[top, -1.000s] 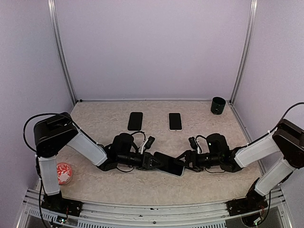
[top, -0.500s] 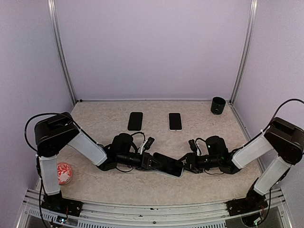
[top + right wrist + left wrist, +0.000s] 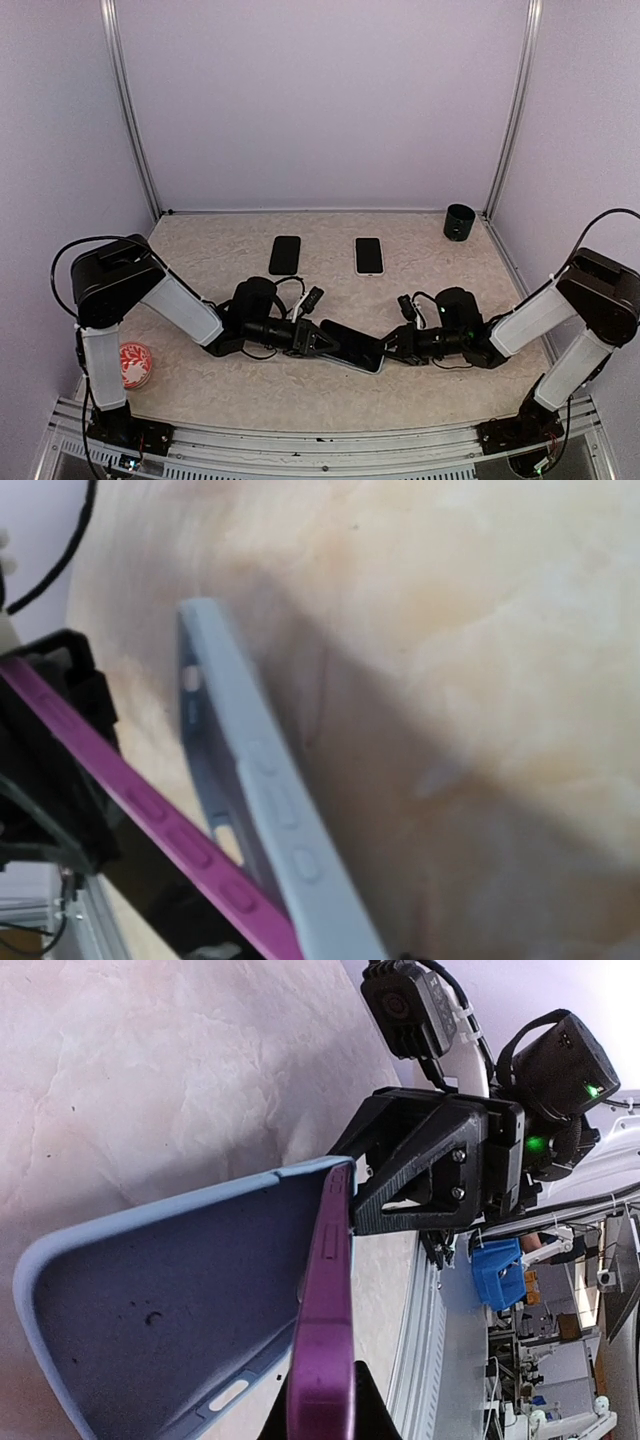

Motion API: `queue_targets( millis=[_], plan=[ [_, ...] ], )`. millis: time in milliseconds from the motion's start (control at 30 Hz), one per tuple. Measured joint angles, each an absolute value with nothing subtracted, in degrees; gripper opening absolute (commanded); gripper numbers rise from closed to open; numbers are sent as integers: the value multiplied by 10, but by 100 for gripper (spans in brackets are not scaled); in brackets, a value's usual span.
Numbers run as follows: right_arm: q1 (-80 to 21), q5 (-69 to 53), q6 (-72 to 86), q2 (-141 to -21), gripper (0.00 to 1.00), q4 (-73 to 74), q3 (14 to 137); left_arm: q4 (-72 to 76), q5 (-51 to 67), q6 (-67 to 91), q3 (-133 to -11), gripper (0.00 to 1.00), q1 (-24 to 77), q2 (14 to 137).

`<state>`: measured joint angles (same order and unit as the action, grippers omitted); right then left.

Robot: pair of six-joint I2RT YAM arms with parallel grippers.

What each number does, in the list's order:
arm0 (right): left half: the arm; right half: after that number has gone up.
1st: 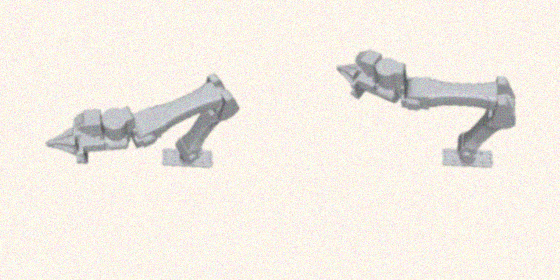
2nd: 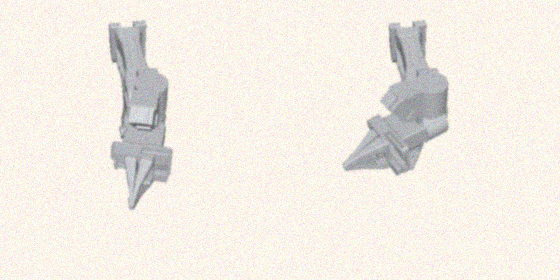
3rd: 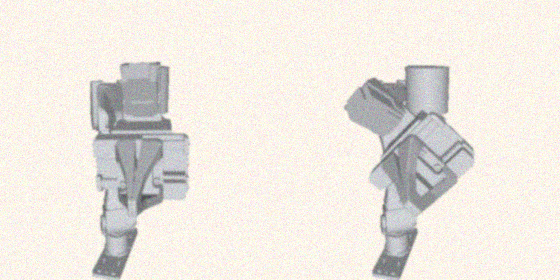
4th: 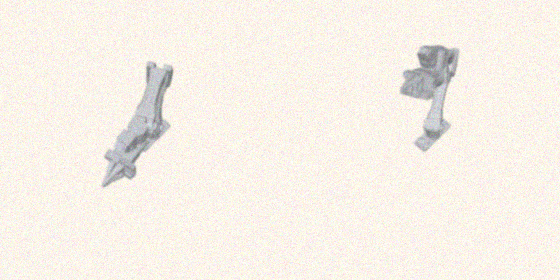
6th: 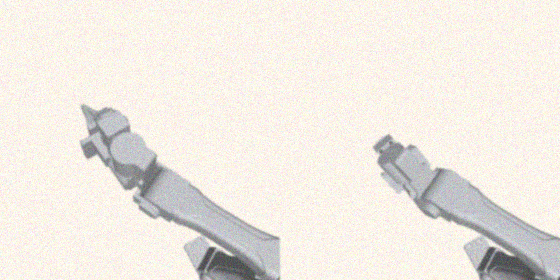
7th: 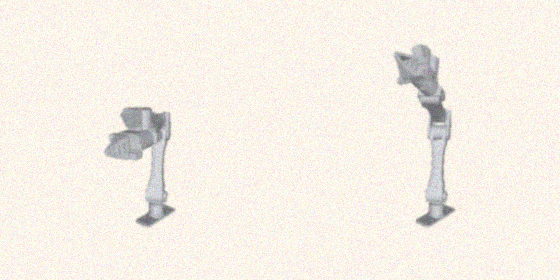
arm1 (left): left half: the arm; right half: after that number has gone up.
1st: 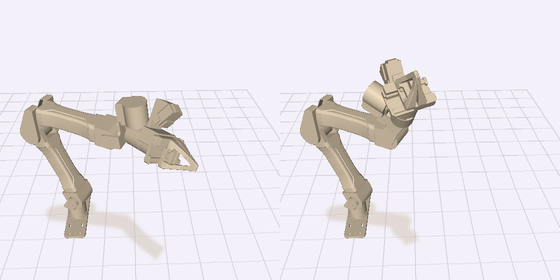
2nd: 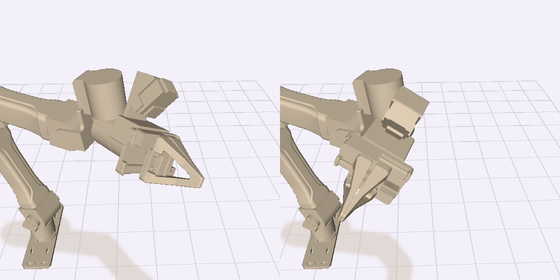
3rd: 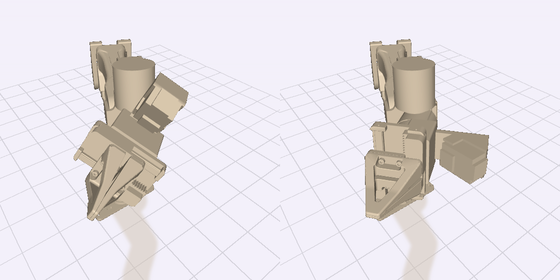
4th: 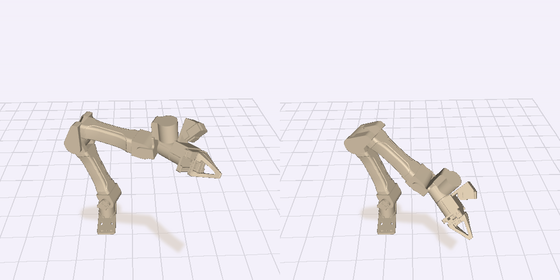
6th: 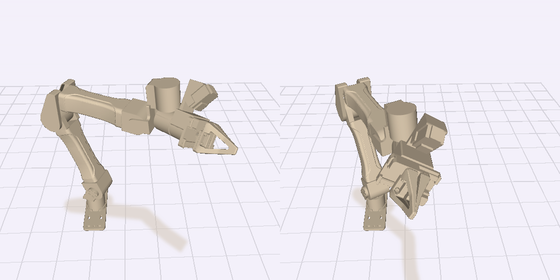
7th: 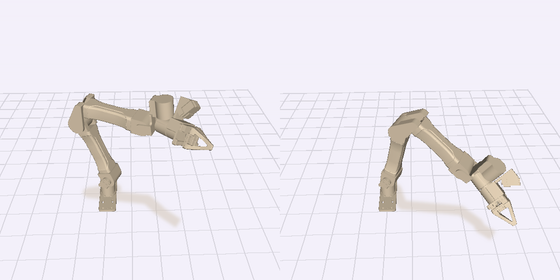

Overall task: Put the phone into the phone case
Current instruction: Pick up the phone with the phone case from the center of the board.

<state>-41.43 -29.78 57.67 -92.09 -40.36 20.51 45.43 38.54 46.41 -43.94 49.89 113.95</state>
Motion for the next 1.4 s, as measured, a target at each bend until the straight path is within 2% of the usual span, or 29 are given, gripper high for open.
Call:
queue_targets(
  millis=[67,167,400,733,1400],
  plan=[
    [-414,-299,575,-909,18,-401,204,458,390,464,-439,3,498,1137],
    [-414,-299,575,-893,10,-400,201,461,397,464,-439,5,495,1131],
    [-414,-299,576,-871,0,-400,194,467,407,465,-439,11,491,1126],
    [-414,-325,597,-846,0,-433,188,473,407,470,-432,24,476,1120],
    [-415,-349,605,-784,0,-447,189,469,418,459,-432,30,458,1084]
  ],
)
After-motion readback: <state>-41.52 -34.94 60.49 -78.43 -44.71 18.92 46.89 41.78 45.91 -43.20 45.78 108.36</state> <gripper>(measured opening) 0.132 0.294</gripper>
